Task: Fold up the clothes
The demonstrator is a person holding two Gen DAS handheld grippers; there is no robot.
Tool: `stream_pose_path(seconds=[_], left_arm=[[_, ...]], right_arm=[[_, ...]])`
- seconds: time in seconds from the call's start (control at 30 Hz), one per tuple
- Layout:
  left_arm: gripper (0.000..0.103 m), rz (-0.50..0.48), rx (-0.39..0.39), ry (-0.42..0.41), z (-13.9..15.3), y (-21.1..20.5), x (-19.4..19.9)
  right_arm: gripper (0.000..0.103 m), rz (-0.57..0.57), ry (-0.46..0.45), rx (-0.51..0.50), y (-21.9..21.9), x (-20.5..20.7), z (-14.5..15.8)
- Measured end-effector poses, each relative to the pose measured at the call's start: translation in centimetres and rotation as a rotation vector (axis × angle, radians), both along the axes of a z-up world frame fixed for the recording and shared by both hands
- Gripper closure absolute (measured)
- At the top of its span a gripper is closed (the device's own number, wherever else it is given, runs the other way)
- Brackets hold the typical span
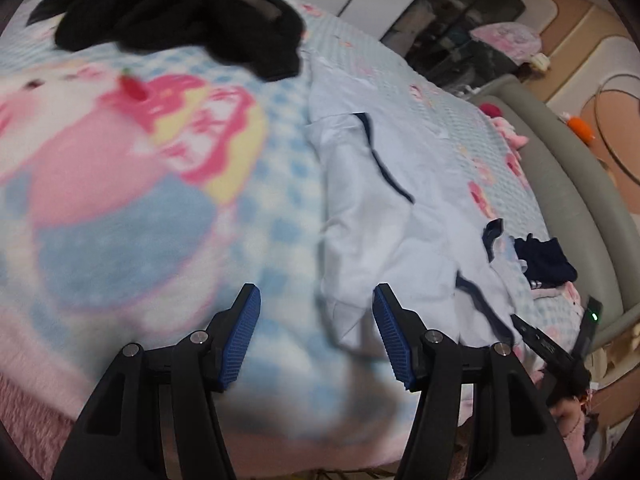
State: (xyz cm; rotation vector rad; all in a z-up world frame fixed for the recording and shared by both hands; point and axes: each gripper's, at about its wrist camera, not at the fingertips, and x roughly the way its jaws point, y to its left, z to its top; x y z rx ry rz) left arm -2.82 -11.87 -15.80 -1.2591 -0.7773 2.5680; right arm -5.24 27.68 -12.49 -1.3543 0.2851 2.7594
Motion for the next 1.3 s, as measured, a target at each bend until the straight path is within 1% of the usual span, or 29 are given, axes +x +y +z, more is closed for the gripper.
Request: stream_pose_path(seconds=[0.1, 0.17, 0.2, 0.23, 0.27, 0.3, 0.33, 0.4, 0.47, 0.53, 0.57, 0.63, 0.67, 0.73, 0.8, 0.87, 0.9, 0.93, 0.97, 1.0, 1.03, 1.07, 1.13, 1.17, 1.23, 1.27, 1.3], left_arm=[[0.043, -0.016, 0.065, 0.028, 0.4, -0.3, 0.3], [0.043, -0.027, 0.113, 0.045, 0.6, -0.4, 0.5], [0.043, -0.033, 0.170, 0.037, 0.4, -0.6, 0.5], [0.043, -0.027, 0.189, 0.028, 0.3, -0.7, 0.6], [0.043, -0.020, 0.197, 0.019, 0.1, -0.7, 0.7], [0.043, 0.010, 0.111, 0.006, 0.2, -0.6, 0.6], [0.043, 0.036, 0.035, -0.005, 0.2, -0.5, 0.5], [0.043, 0.046, 0.038, -0.007, 0.0, -0.5, 0.2], [0.043, 0.054, 0.041, -0.007, -0.1, -0.6, -0.2], [0.041, 0.012, 0.022, 0.008, 0.0, 0.2, -0.4], [0.039, -0.008, 0.006, 0.007, -0.1, 0.6, -0.7], [0.038, -0.025, -0.042, 0.013, 0.0, 1.7, -1.4], [0.038, -0.024, -0.064, 0.010, 0.0, 2.0, -1.6], [0.038, -0.024, -0.109, -0.002, 0.0, 2.3, -1.3], [0.038, -0.027, -0.150, -0.012, 0.0, 2.6, -1.0], [0.038, -0.058, -0.094, 0.013, 0.6, 2.4, -0.2], [0.038, -0.073, -0.041, 0.029, 0.8, 2.1, 0.0], [0.038, -0.087, 0.011, 0.044, 1.0, 1.9, 0.2], [0.038, -0.089, 0.050, 0.056, 1.1, 1.6, 0.2], [0.038, -0.082, 0.072, 0.060, 1.1, 1.4, 0.1], [0.038, -0.073, 0.083, 0.051, 0.9, 1.2, 0.0], [0.040, -0.064, 0.094, 0.042, 0.7, 1.0, -0.2], [0.044, -0.055, 0.094, 0.018, 0.3, 1.0, -0.3], [0.046, -0.056, 0.096, 0.017, 0.3, 1.0, -0.2], [0.046, -0.058, 0.102, 0.017, 0.3, 0.9, -0.1], [0.046, -0.065, 0.127, 0.024, 0.3, 0.8, -0.1], [0.046, -0.074, 0.148, 0.029, 0.3, 0.7, -0.1]], right_arm=[[0.044, 0.011, 0.015, -0.011, 0.1, 1.0, 0.1], [0.043, 0.007, 0.040, -0.057, 0.4, 1.1, 0.6], [0.043, -0.002, 0.053, -0.092, 0.6, 1.3, 0.7], [0.042, -0.016, 0.064, -0.122, 0.8, 1.6, 0.8], [0.038, -0.020, 0.067, -0.139, 0.9, 1.7, 0.8], [0.032, -0.020, 0.061, -0.136, 0.8, 1.6, 0.5], [0.031, -0.016, 0.045, -0.112, 0.6, 1.3, 0.2], [0.031, -0.011, 0.020, -0.074, 0.3, 0.8, -0.3], [0.031, -0.009, 0.016, -0.059, 0.0, 0.6, -0.2], [0.030, 0.018, 0.041, -0.080, -0.1, 0.8, 0.2], [0.030, 0.039, 0.055, -0.099, -0.2, 0.9, 0.4], [0.030, 0.053, 0.066, -0.111, -0.4, 0.5, 0.5], [0.030, 0.050, 0.060, -0.099, -0.5, 0.3, 0.4], [0.030, 0.053, -0.009, -0.056, -1.0, -0.5, -0.6], [0.031, 0.062, -0.010, -0.051, -1.0, -0.2, -0.6], [0.033, 0.074, 0.018, -0.112, -0.6, 0.7, 0.1], [0.035, 0.085, 0.038, -0.160, -0.2, 0.9, 0.4], [0.040, 0.095, 0.058, -0.208, 0.1, 1.1, 0.7], [0.042, 0.102, 0.062, -0.221, 0.1, 1.0, 0.8], [0.049, 0.109, 0.066, -0.235, 0.2, 1.0, 0.8], [0.055, 0.116, 0.070, -0.249, 0.2, 0.9, 0.9], [0.058, 0.123, 0.073, -0.263, 0.3, 0.8, 0.9], [0.068, 0.138, 0.036, -0.248, -0.1, 0.5, 0.4], [0.068, 0.138, 0.016, -0.241, -0.3, 0.4, 0.0], [0.069, 0.141, 0.018, -0.266, -0.1, 0.5, 0.0], [0.069, 0.142, 0.019, -0.279, 0.0, 0.6, -0.1], [0.068, 0.155, 0.023, -0.332, 0.1, 0.5, 0.0]])
